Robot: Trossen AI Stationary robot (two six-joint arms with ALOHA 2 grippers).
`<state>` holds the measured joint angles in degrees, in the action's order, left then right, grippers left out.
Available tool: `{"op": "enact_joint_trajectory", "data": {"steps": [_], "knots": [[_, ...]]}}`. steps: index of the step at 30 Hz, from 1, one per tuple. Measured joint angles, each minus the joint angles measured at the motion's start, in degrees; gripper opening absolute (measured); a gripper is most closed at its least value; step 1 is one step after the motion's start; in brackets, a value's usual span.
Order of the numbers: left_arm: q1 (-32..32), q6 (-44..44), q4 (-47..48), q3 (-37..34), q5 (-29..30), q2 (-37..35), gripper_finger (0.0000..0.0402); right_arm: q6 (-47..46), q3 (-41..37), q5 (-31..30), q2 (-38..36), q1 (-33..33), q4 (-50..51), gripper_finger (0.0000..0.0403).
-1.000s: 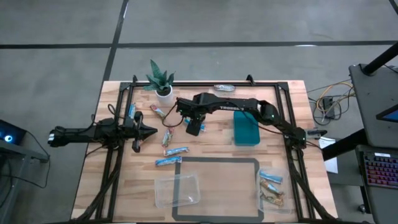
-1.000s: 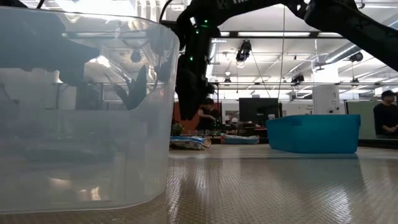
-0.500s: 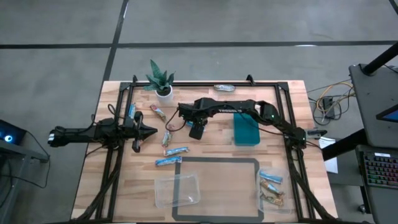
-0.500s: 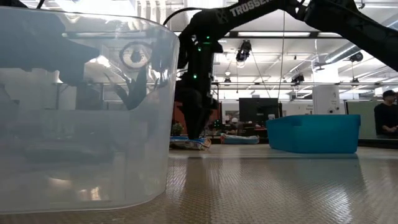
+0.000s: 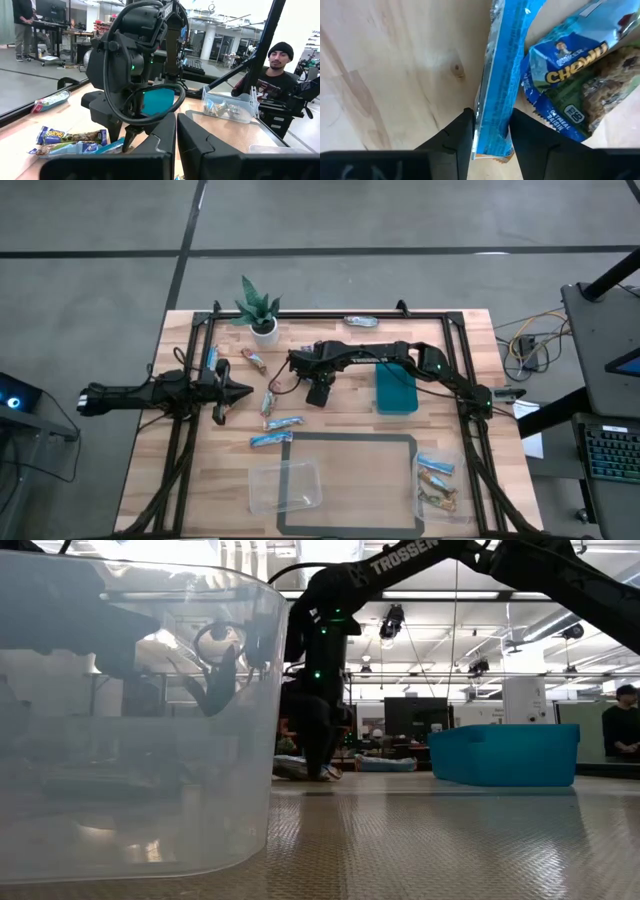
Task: Pick and place Granola Bars by type
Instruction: Put the top yellow granola bar into the right transparent bin
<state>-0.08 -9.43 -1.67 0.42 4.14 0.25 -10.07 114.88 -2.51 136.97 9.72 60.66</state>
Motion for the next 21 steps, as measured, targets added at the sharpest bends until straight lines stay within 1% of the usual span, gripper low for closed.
{"op": "enact_joint_trajectory", "data": {"steps": [5, 13, 17, 21], "knots": [[0.0, 0.0, 0.0, 0.0, 0.0, 0.0, 0.0, -0.2, -0.3, 1.2, 0.0, 0.0, 0.0, 0.0091], [0.0, 0.0, 0.0, 0.0, 0.0, 0.0, 0.0, -0.3, -0.3, 1.3, -0.1, 0.0, 0.5, 0.0031], [0.0, 0.0, 0.0, 0.0, 0.0, 0.0, 0.0, -0.5, -0.2, 1.2, -0.4, 0.0, 1.0, 0.0022], [0.0, 0.0, 0.0, 0.0, 0.0, 0.0, 0.0, -0.4, 3.0, 1.2, -0.6, 0.0, 6.9, 0.0019]]}}
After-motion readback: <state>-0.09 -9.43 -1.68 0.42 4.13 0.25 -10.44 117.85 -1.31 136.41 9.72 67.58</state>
